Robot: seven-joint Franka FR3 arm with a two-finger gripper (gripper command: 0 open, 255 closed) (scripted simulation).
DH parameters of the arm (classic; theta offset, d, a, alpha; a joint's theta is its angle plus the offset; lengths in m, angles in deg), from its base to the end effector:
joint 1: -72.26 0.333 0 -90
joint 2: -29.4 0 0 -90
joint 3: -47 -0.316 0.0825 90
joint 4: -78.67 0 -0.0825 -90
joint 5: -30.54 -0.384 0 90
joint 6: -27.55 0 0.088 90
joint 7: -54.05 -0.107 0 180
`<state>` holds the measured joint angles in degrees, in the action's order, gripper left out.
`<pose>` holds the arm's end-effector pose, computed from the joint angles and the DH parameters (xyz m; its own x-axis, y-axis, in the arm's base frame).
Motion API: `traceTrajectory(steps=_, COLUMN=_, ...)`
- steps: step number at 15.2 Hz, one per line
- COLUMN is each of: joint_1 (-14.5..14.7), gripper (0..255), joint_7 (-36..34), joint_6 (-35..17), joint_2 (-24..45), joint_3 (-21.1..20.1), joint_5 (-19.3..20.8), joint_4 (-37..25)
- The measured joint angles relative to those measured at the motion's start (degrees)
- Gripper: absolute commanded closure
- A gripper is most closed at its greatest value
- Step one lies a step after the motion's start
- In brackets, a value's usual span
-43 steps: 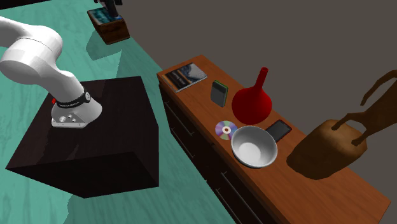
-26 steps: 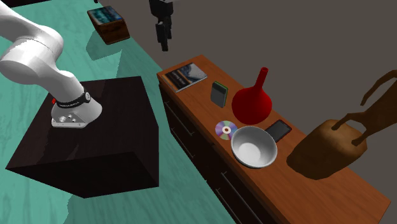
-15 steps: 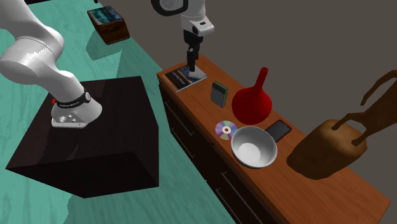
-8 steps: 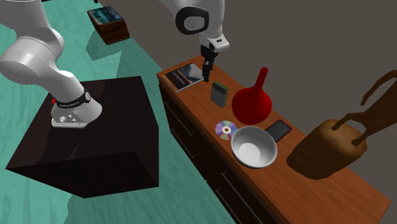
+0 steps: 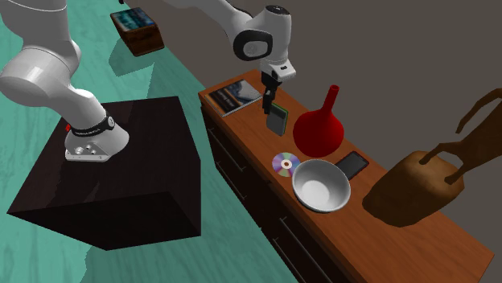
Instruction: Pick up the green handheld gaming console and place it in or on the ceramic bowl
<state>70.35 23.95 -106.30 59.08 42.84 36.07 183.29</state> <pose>0.6476 0.0207 0.2506 0.9097 -0.4152 0.0109 -0.4153 -0.9091 0.0321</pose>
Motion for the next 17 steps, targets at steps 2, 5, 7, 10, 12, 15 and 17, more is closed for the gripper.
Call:
traceTrajectory(steps=2, joint_1=0.02, gripper=0, joint_7=-0.06, joint_6=-1.04, joint_2=1.25, joint_3=0.11, joint_5=0.14, joint_4=-0.23)
traceTrajectory(steps=5, joint_1=0.01, gripper=0, joint_7=-0.09, joint_6=-1.79, joint_2=1.73, joint_3=0.17, joint_5=0.21, joint_4=0.05)
traceTrajectory(steps=7, joint_1=0.05, gripper=0, joint_7=-0.14, joint_6=-1.88, joint_2=1.83, joint_3=0.17, joint_5=0.22, joint_4=0.03)
traceTrajectory(steps=10, joint_1=0.05, gripper=255, joint_7=-0.15, joint_6=-1.90, joint_2=1.85, joint_3=0.17, joint_5=0.23, joint_4=0.03)
traceTrajectory(steps=12, joint_1=0.05, gripper=255, joint_7=-0.15, joint_6=-1.90, joint_2=1.84, joint_3=0.17, joint_5=0.23, joint_4=0.03)
traceTrajectory(steps=15, joint_1=0.06, gripper=255, joint_7=-0.15, joint_6=-1.89, joint_2=1.82, joint_3=0.16, joint_5=0.22, joint_4=0.03)
traceTrajectory(steps=17, joint_1=0.06, gripper=255, joint_7=-0.15, joint_6=-1.89, joint_2=1.81, joint_3=0.15, joint_5=0.22, joint_4=0.04)
